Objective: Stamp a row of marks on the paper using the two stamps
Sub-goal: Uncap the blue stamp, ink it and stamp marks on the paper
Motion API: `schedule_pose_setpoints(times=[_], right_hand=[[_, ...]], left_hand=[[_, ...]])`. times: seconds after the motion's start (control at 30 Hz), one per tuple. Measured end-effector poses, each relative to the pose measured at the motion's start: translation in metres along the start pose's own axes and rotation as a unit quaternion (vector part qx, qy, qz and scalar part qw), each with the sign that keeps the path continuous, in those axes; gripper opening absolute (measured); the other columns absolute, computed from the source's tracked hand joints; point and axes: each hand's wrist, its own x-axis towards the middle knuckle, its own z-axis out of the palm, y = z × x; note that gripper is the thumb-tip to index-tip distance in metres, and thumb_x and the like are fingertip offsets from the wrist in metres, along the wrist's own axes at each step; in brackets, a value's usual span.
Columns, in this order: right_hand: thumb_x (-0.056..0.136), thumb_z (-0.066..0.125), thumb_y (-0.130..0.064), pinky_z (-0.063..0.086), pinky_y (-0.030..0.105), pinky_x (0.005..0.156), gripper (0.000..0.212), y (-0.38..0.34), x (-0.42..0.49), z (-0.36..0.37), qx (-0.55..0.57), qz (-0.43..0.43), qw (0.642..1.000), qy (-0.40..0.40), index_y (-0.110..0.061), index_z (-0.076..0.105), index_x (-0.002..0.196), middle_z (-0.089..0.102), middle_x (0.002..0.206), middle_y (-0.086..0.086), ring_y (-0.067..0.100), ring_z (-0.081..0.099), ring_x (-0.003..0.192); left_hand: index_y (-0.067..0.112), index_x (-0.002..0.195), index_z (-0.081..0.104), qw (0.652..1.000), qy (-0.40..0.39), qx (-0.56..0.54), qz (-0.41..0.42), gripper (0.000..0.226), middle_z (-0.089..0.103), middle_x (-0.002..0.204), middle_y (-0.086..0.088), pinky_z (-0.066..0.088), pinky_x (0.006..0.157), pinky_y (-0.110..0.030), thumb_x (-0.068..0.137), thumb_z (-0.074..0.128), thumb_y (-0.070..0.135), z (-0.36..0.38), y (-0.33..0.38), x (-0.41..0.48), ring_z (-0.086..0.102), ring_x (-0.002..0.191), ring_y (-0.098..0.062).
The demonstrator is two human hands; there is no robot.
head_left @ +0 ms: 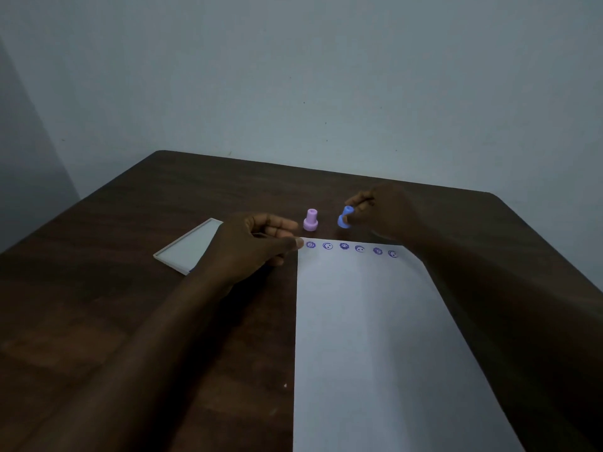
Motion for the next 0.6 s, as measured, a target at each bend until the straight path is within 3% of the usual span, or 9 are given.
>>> schedule_pose_setpoints(times=[0.17,0.3,0.6], right_hand=[[0.069,0.080,-0.020,0.035,0.003,0.051,0.017,0.0069,0.0069,0.0068,-0.040,0.014,0.999,-0.015,-0.018,0.078,0.087,0.067,0.081,-0.005,0.008,0.059,0.072],[0.073,0.077,-0.019,0.041,0.022,0.066,0.016,0.0082,0.0049,0.0093,-0.032,0.021,0.999,-0.013,-0.019,0.078,0.088,0.068,0.084,-0.004,0.009,0.060,0.078],[0.066,0.085,-0.030,0.045,0.024,0.065,0.021,0.0074,0.0033,0.0096,-0.036,0.043,0.998,-0.022,-0.025,0.077,0.085,0.070,0.078,-0.006,0.010,0.063,0.073]], left_hand=[[0.026,0.093,0.074,1.000,0.001,0.002,-0.005,0.021,0.077,0.084,0.003,0.055,0.056,-0.015,0.074,0.081,0.023,-0.0021,-0.0008,0.0003,0.072,0.070,-0.007],[0.027,0.092,0.073,1.000,0.002,0.003,-0.005,0.020,0.077,0.082,0.004,0.052,0.052,-0.011,0.074,0.081,0.023,-0.0024,0.0003,0.0007,0.071,0.064,0.000],[0.027,0.092,0.072,1.000,0.007,0.007,0.000,0.020,0.077,0.085,0.004,0.051,0.051,-0.011,0.075,0.080,0.021,-0.0044,-0.0010,0.0017,0.071,0.066,0.001]])
